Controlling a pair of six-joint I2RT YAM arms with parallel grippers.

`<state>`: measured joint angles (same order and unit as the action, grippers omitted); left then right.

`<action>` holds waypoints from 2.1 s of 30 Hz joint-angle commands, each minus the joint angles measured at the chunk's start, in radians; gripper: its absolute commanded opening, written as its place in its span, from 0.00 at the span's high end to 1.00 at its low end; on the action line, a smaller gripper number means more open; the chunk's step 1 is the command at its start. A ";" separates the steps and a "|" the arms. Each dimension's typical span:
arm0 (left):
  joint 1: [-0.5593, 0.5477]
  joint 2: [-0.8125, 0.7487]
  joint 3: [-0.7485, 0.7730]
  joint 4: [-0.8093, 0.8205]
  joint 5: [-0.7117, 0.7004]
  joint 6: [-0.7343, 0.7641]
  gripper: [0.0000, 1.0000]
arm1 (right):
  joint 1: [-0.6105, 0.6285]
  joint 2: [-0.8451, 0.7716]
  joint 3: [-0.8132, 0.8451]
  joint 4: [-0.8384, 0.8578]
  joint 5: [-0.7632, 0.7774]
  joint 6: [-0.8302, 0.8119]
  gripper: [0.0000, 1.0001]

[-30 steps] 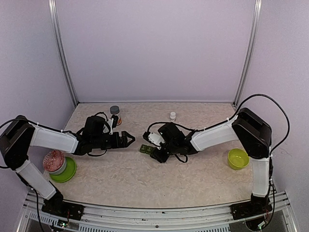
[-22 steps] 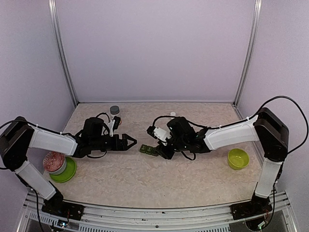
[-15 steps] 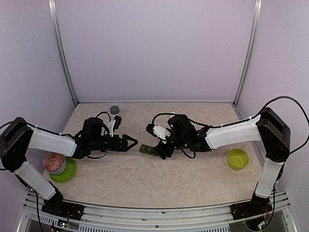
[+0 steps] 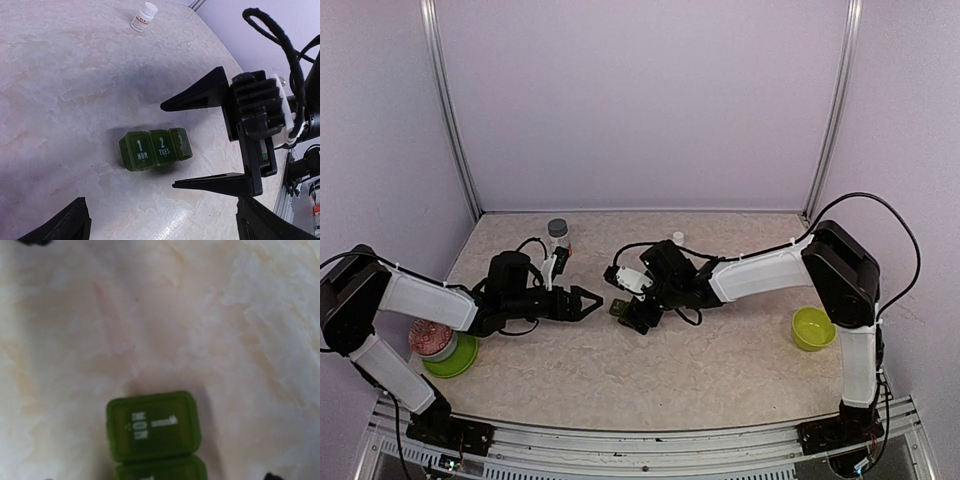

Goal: Sort the pills into containers
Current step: Adjust the pill container at the center of the board, then pick up the pill container from the center of the board.

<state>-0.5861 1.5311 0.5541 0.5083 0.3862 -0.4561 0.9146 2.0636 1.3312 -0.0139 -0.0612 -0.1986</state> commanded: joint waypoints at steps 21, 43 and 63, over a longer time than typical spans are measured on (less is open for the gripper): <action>-0.007 0.020 -0.019 0.089 0.059 -0.011 0.01 | -0.079 0.053 -0.025 -0.019 -0.147 -0.010 0.25; -0.014 0.044 -0.006 0.093 0.090 -0.009 0.01 | -0.130 0.137 0.050 -0.037 -0.316 -0.187 0.35; -0.017 0.058 0.047 0.071 0.135 -0.032 0.01 | -0.121 -0.032 -0.083 0.062 -0.364 -0.135 0.73</action>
<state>-0.5964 1.5887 0.5636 0.5751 0.4934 -0.4675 0.7887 2.1349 1.2957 0.0219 -0.4366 -0.3679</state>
